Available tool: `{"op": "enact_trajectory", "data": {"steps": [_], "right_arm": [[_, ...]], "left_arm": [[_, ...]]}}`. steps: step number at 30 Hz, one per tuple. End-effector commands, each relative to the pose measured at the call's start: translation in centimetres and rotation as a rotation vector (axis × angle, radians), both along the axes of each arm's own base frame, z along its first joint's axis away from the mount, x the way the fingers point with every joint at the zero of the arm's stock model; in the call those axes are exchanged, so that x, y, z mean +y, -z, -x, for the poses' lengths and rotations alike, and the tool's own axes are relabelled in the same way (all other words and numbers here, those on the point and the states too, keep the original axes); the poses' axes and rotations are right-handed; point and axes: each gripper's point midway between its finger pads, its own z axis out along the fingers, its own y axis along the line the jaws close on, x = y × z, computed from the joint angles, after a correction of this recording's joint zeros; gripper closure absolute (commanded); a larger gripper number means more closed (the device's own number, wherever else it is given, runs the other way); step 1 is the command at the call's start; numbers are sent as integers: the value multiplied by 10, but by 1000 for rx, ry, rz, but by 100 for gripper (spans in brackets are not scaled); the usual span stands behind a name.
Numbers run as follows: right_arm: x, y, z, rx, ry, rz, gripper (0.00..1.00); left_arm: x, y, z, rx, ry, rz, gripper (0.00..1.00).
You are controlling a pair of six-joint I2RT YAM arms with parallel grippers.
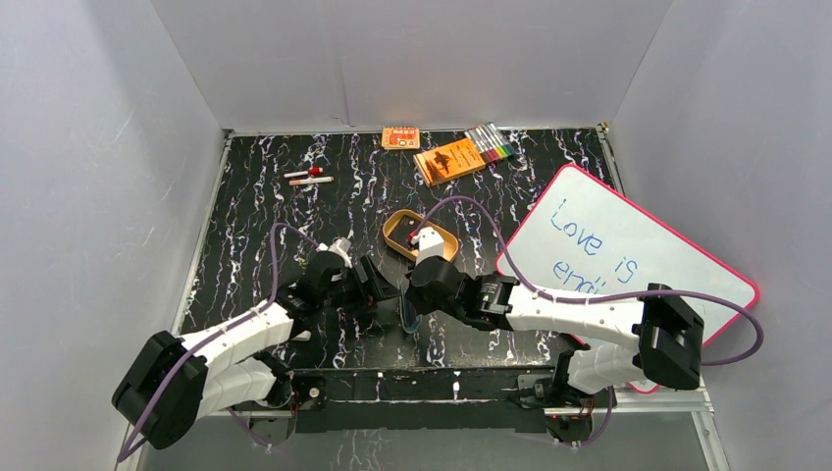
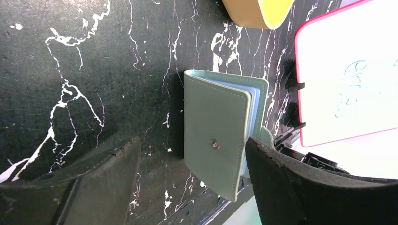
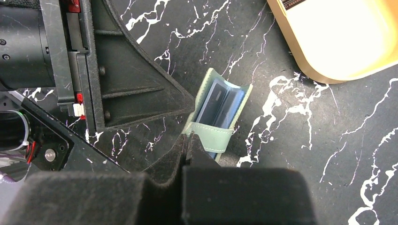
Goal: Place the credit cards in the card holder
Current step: Open the card holder at the center of the board.
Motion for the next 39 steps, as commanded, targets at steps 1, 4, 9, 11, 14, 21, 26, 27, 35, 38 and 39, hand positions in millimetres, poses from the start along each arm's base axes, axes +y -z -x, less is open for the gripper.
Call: {"op": "enact_trajectory", "data": {"steps": [1,4,9,11,14,21,26,27,35,38,39], "right_arm": [[8,-14,-3,-18,8,-76,100],[8,-14,-3,-18,10,-81,100],[10,-16,-2,-15,3,-92,100],[11,-18,-1,-14,-1,-102,100],[15,-20,1,-7,-14,-125,100],[20,-25,3,-4,-30,-171,100],[16,-22,4,-3,-20,-175,100],[14,-21,4,-4,-16,-174,100],[-1,-14,3,2,27,-138,100],[-14,-5,3,10,67,-102,100],[-20,-2,2,13,84,-88,100]], "left_arm": [[4,-10,-1,-25,-23,0,19],[15,-10,-3,-26,-69,-37,18],[34,-10,-2,-24,-136,-111,18],[36,-14,-2,-40,-140,-113,18],[31,-21,-4,-60,-119,-87,19],[1,-27,-6,-57,-8,4,28],[-9,-15,-5,-27,26,24,32],[-10,-13,-5,-22,28,28,32],[-12,1,-5,2,40,5,40],[-8,7,-5,10,30,-21,45],[-7,8,-5,11,27,-27,47]]}}
